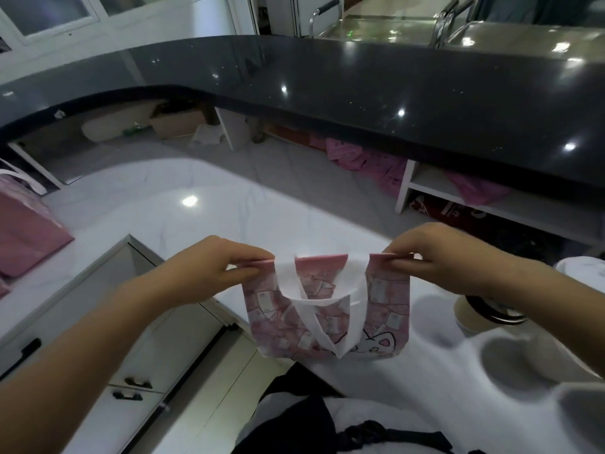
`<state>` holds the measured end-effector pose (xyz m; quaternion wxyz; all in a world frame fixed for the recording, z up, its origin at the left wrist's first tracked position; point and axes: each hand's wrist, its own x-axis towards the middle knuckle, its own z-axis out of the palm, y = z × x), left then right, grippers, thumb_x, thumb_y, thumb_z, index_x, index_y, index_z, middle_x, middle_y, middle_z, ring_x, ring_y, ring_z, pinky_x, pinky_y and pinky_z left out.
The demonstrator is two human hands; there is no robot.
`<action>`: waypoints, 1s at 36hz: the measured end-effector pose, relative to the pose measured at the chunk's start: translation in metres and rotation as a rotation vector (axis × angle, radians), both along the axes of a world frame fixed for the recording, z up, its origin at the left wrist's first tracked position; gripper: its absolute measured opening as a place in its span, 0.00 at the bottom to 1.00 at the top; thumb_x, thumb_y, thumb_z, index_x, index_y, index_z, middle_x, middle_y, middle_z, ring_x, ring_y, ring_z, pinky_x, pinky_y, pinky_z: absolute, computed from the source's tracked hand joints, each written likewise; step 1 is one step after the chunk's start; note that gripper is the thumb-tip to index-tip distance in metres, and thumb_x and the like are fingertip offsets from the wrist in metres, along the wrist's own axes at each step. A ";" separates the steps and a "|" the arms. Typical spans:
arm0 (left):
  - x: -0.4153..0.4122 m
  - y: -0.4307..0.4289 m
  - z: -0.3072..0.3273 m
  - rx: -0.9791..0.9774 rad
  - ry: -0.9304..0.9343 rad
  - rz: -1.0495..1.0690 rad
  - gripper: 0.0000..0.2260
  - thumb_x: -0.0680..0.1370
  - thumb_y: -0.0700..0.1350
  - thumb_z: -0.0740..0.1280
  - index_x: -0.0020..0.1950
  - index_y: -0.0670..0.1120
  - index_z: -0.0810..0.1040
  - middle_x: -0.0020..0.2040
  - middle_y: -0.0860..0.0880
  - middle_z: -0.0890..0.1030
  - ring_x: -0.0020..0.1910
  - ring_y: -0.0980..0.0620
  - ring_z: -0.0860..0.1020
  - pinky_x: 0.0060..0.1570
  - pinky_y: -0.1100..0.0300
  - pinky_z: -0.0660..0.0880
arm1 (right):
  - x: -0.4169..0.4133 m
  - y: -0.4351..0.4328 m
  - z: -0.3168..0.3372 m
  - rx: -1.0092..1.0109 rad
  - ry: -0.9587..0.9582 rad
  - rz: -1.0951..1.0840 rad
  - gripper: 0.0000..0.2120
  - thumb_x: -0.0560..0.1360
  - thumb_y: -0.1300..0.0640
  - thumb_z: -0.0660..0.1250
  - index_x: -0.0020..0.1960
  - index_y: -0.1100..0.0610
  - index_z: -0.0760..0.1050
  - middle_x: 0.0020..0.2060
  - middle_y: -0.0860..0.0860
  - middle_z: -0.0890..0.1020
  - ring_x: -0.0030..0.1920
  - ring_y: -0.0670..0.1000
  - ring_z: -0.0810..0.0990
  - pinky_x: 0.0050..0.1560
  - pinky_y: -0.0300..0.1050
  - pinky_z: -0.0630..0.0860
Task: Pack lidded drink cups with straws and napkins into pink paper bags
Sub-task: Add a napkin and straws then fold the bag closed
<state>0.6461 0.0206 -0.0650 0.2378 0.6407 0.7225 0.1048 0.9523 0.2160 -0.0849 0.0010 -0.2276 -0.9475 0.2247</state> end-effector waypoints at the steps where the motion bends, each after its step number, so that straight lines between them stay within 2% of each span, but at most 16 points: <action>1: -0.004 -0.004 -0.002 0.014 -0.005 -0.008 0.12 0.79 0.57 0.65 0.62 0.67 0.78 0.51 0.69 0.82 0.53 0.69 0.79 0.55 0.60 0.78 | 0.006 0.001 0.000 0.006 -0.004 0.001 0.19 0.77 0.36 0.56 0.55 0.43 0.82 0.43 0.40 0.83 0.45 0.44 0.80 0.46 0.52 0.78; 3: -0.007 -0.011 -0.003 0.042 -0.018 -0.040 0.14 0.74 0.72 0.57 0.57 0.76 0.74 0.50 0.72 0.81 0.52 0.70 0.79 0.52 0.63 0.78 | 0.014 0.001 -0.001 0.010 0.003 0.004 0.22 0.77 0.35 0.54 0.57 0.42 0.81 0.46 0.39 0.83 0.48 0.43 0.79 0.49 0.50 0.77; 5: -0.009 -0.015 -0.007 0.073 -0.032 -0.043 0.16 0.70 0.78 0.52 0.53 0.81 0.71 0.50 0.75 0.79 0.52 0.71 0.79 0.51 0.68 0.76 | 0.018 0.001 -0.002 0.008 0.031 0.023 0.21 0.78 0.36 0.54 0.57 0.43 0.81 0.46 0.39 0.82 0.50 0.43 0.79 0.51 0.49 0.77; 8: -0.010 -0.017 -0.013 0.128 0.000 -0.027 0.09 0.73 0.71 0.58 0.52 0.80 0.73 0.47 0.80 0.76 0.49 0.74 0.77 0.46 0.73 0.73 | 0.022 0.003 -0.007 0.031 0.070 0.052 0.18 0.80 0.40 0.57 0.56 0.46 0.82 0.45 0.40 0.82 0.49 0.43 0.79 0.50 0.50 0.77; 10: -0.010 -0.017 -0.017 0.158 0.025 -0.014 0.13 0.76 0.61 0.60 0.58 0.71 0.78 0.45 0.82 0.74 0.48 0.77 0.76 0.45 0.73 0.71 | 0.022 0.004 -0.011 0.054 0.087 0.050 0.16 0.80 0.43 0.58 0.55 0.48 0.82 0.45 0.40 0.83 0.50 0.43 0.79 0.50 0.50 0.77; 12: -0.011 -0.016 -0.020 0.173 0.017 -0.013 0.15 0.76 0.62 0.59 0.59 0.66 0.80 0.44 0.82 0.74 0.47 0.78 0.75 0.44 0.73 0.70 | 0.022 0.004 -0.012 0.071 0.105 0.044 0.18 0.81 0.41 0.56 0.54 0.48 0.82 0.44 0.41 0.83 0.49 0.44 0.79 0.49 0.50 0.77; 15: -0.006 -0.017 -0.015 0.203 -0.078 0.015 0.11 0.73 0.72 0.58 0.52 0.78 0.75 0.47 0.78 0.78 0.50 0.74 0.78 0.47 0.75 0.72 | 0.023 0.002 -0.010 0.090 0.124 -0.001 0.21 0.81 0.39 0.55 0.55 0.49 0.82 0.45 0.43 0.84 0.49 0.47 0.80 0.48 0.51 0.77; 17: -0.003 -0.019 -0.016 0.265 -0.131 0.046 0.11 0.72 0.75 0.57 0.49 0.80 0.75 0.48 0.75 0.80 0.50 0.70 0.80 0.48 0.74 0.73 | 0.022 0.003 -0.008 0.109 0.141 -0.068 0.21 0.79 0.40 0.56 0.57 0.49 0.82 0.48 0.44 0.83 0.49 0.47 0.79 0.47 0.51 0.77; 19: 0.002 -0.021 -0.018 0.320 -0.161 0.074 0.08 0.72 0.74 0.59 0.48 0.80 0.75 0.47 0.74 0.80 0.49 0.70 0.80 0.48 0.74 0.73 | 0.018 0.008 -0.009 0.148 0.134 -0.130 0.19 0.79 0.42 0.58 0.57 0.51 0.82 0.47 0.45 0.80 0.47 0.47 0.77 0.45 0.50 0.76; 21: 0.008 -0.023 -0.025 0.372 -0.164 0.089 0.05 0.76 0.67 0.64 0.48 0.79 0.76 0.46 0.75 0.80 0.49 0.70 0.80 0.47 0.76 0.72 | 0.009 0.013 -0.010 0.165 0.138 -0.203 0.15 0.81 0.47 0.59 0.55 0.52 0.82 0.43 0.47 0.78 0.43 0.48 0.76 0.42 0.50 0.75; 24: 0.024 -0.027 -0.036 0.494 -0.157 0.101 0.07 0.78 0.56 0.65 0.53 0.67 0.80 0.48 0.71 0.82 0.49 0.67 0.81 0.48 0.73 0.75 | -0.008 0.019 -0.011 0.077 0.206 -0.341 0.12 0.81 0.53 0.61 0.53 0.54 0.82 0.42 0.49 0.80 0.43 0.51 0.78 0.45 0.52 0.77; 26: 0.038 -0.028 -0.044 0.573 -0.197 0.099 0.11 0.79 0.52 0.64 0.57 0.54 0.83 0.52 0.65 0.83 0.52 0.63 0.82 0.51 0.69 0.77 | -0.020 0.024 -0.013 -0.008 0.280 -0.423 0.10 0.81 0.56 0.62 0.53 0.55 0.83 0.44 0.50 0.82 0.45 0.52 0.80 0.48 0.53 0.78; 28: 0.056 -0.030 -0.051 0.646 -0.237 0.125 0.13 0.80 0.49 0.64 0.60 0.47 0.82 0.54 0.59 0.84 0.54 0.60 0.82 0.52 0.67 0.77 | -0.030 0.027 -0.016 -0.088 0.344 -0.489 0.10 0.80 0.58 0.63 0.53 0.55 0.83 0.46 0.51 0.83 0.47 0.52 0.81 0.49 0.53 0.79; 31: 0.080 -0.033 -0.061 0.658 -0.341 0.205 0.14 0.79 0.51 0.64 0.61 0.49 0.81 0.55 0.56 0.84 0.54 0.57 0.82 0.51 0.63 0.79 | -0.043 0.028 -0.022 -0.122 0.408 -0.550 0.09 0.80 0.57 0.64 0.54 0.52 0.83 0.47 0.48 0.84 0.48 0.50 0.81 0.48 0.46 0.79; 33: 0.091 -0.037 -0.067 0.597 -0.428 0.219 0.17 0.78 0.55 0.66 0.64 0.52 0.79 0.59 0.58 0.83 0.58 0.55 0.81 0.54 0.57 0.80 | -0.050 0.027 -0.027 -0.078 0.423 -0.585 0.10 0.79 0.53 0.66 0.58 0.51 0.82 0.50 0.48 0.84 0.50 0.50 0.81 0.52 0.50 0.79; 36: 0.101 -0.043 -0.077 0.472 -0.492 0.170 0.28 0.74 0.64 0.69 0.72 0.58 0.71 0.69 0.60 0.75 0.69 0.55 0.74 0.64 0.51 0.76 | -0.052 0.019 -0.034 -0.090 0.447 -0.673 0.20 0.78 0.47 0.68 0.67 0.52 0.76 0.59 0.51 0.80 0.56 0.52 0.79 0.57 0.50 0.76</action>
